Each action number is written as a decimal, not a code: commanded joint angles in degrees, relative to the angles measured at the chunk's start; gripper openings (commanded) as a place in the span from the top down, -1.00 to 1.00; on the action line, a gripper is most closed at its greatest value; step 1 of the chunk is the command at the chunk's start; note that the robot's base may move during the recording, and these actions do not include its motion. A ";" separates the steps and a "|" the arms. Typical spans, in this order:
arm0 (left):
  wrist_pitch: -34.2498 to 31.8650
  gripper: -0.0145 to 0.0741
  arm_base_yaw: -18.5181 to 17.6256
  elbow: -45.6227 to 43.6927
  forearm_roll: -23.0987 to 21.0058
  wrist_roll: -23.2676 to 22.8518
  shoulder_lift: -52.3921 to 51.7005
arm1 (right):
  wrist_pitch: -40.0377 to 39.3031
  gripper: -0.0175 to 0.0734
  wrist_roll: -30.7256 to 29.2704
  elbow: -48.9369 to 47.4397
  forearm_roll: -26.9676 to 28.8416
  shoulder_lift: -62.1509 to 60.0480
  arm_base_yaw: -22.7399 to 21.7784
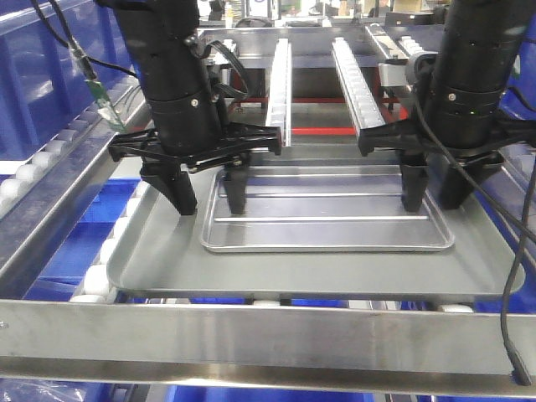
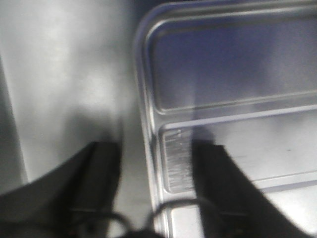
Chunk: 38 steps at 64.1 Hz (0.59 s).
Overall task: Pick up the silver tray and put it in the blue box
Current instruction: 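Lower both grippers onto opposite rims of the silver tray, then close both grippers on the tray rims and lift it up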
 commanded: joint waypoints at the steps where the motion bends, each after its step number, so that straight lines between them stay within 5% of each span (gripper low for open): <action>1: -1.28 0.46 0.27 -1.33 0.13 -0.60 -2.58 | -1.49 0.29 -0.68 -1.68 -1.05 -2.29 -0.09; 9: -1.28 0.94 0.27 -1.33 0.13 -0.60 -2.58 | -1.55 0.50 -0.68 -1.68 -1.05 -2.29 -0.09; 38: 4.65 0.89 0.27 -2.44 3.10 -0.60 -9.74 | 4.31 0.49 -0.68 -1.68 -1.65 -12.27 1.08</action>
